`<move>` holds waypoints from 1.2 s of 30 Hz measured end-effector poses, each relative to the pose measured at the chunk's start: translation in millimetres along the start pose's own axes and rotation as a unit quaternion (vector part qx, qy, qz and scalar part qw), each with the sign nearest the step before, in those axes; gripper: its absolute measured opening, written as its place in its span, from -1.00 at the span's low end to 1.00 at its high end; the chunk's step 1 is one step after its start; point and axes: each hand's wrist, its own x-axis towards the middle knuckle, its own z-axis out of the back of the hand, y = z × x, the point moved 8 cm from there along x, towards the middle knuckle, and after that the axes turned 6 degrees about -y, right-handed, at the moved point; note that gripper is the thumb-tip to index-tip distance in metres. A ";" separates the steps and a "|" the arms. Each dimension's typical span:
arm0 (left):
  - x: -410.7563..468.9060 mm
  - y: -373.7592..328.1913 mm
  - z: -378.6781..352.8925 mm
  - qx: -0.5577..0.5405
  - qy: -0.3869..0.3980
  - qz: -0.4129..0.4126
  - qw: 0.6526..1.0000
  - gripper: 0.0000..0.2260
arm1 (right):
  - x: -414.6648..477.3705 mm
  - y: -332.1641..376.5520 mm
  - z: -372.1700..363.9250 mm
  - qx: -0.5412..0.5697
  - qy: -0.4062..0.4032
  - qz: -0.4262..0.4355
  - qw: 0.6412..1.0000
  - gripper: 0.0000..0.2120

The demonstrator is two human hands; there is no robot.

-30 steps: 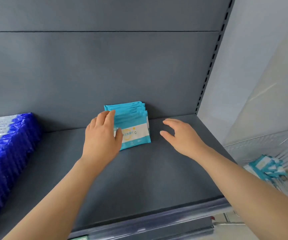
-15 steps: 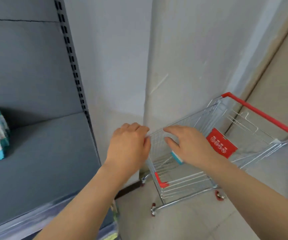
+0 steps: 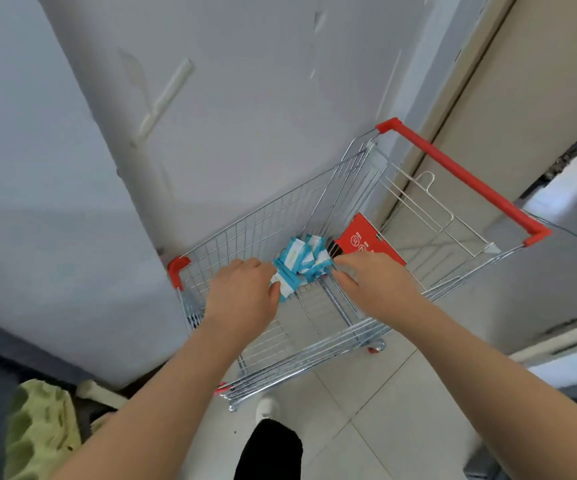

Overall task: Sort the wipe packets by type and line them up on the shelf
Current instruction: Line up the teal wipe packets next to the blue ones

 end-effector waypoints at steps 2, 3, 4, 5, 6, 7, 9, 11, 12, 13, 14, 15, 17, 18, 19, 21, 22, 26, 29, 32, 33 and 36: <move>33.7 12.0 -45.8 0.002 0.039 0.017 0.999 -0.72 | 38.5 -21.9 -28.5 0.014 0.028 -0.009 0.999 -0.67; 50.2 19.3 -68.3 0.003 0.062 0.030 0.998 -0.73 | 56.1 -31.3 -41.6 0.021 0.043 -0.014 0.999 -0.68; 67.0 26.7 -89.4 0.004 0.081 0.044 0.996 -0.74 | 73.8 -41.0 -53.9 0.028 0.052 -0.018 0.998 -0.68; 81.7 34.1 -110.2 0.003 0.100 0.059 0.993 -0.74 | 89.8 -50.5 -65.8 0.036 0.060 -0.025 0.997 -0.68; 95.5 40.7 -130.0 -0.003 0.116 0.073 0.991 -0.74 | 105.2 -60.5 -79.2 0.047 0.067 -0.033 0.996 -0.67; 109.0 46.5 -148.4 -0.009 0.128 0.084 0.988 -0.74 | 119.5 -70.2 -92.9 0.057 0.075 -0.039 0.995 -0.67; 130.9 58.9 -183.3 -0.016 0.146 0.110 0.983 -0.74 | 146.4 -87.4 -126.1 0.075 0.103 -0.044 0.991 -0.68; 147.5 71.9 -220.0 -0.035 0.168 0.144 0.975 -0.75 | 170.9 -103.2 -163.2 0.094 0.126 -0.049 0.986 -0.67; 152.9 77.9 -238.6 -0.050 0.177 0.163 0.969 -0.75 | 182.3 -110.6 -181.3 0.107 0.130 -0.056 0.984 -0.67; 157.7 83.5 -258.8 -0.065 0.185 0.178 0.964 -0.75 | 193.4 -118.1 -200.5 0.125 0.133 -0.067 0.981 -0.66; 161.2 88.7 -278.1 -0.079 0.188 0.190 0.960 -0.75 | 203.9 -125.0 -220.4 0.147 0.135 -0.079 0.977 -0.67; 163.9 94.3 -298.3 -0.091 0.189 0.202 0.957 -0.76 | 214.1 -130.0 -239.6 0.167 0.138 -0.087 0.972 -0.68; 166.9 105.0 -340.3 -0.113 0.194 0.222 0.949 -0.75 | 233.7 -139.0 -281.3 0.201 0.149 -0.102 0.963 -0.69; 166.9 110.5 -362.7 -0.129 0.201 0.235 0.942 -0.73 | 243.0 -142.1 -302.9 0.216 0.154 -0.109 0.958 -0.69; 166.2 115.4 -384.9 -0.148 0.207 0.250 0.934 -0.70 | 250.4 -144.1 -325.4 0.228 0.162 -0.115 0.953 -0.69; 163.8 124.1 -429.2 -0.176 0.219 0.279 0.918 -0.61 | 261.5 -144.8 -368.7 0.247 0.174 -0.117 0.946 -0.68; 163.5 126.9 -450.6 -0.183 0.225 0.285 0.914 -0.56 | 264.8 -145.9 -389.1 0.259 0.175 -0.121 0.942 -0.68; 164.1 135.7 -525.6 -0.202 0.248 0.295 0.900 -0.35 | 267.8 -150.6 -455.3 0.319 0.191 -0.171 0.912 -0.81; 166.1 141.2 -555.1 -0.182 0.238 0.295 0.907 -0.29 | 272.5 -156.5 -480.5 0.327 0.175 -0.186 0.910 -0.83; 157.6 146.3 -571.9 -0.174 0.234 0.303 0.907 -0.41 | 276.9 -158.4 -490.6 0.331 0.178 -0.187 0.907 -0.83; 153.1 146.6 -575.4 -0.177 0.238 0.301 0.906 -0.47 | 278.0 -157.3 -492.0 0.328 0.183 -0.182 0.909 -0.85; 142.8 147.0 -575.1 -0.200 0.226 0.306 0.903 -0.50 | 280.0 -155.5 -494.2 0.335 0.182 -0.176 0.908 -0.84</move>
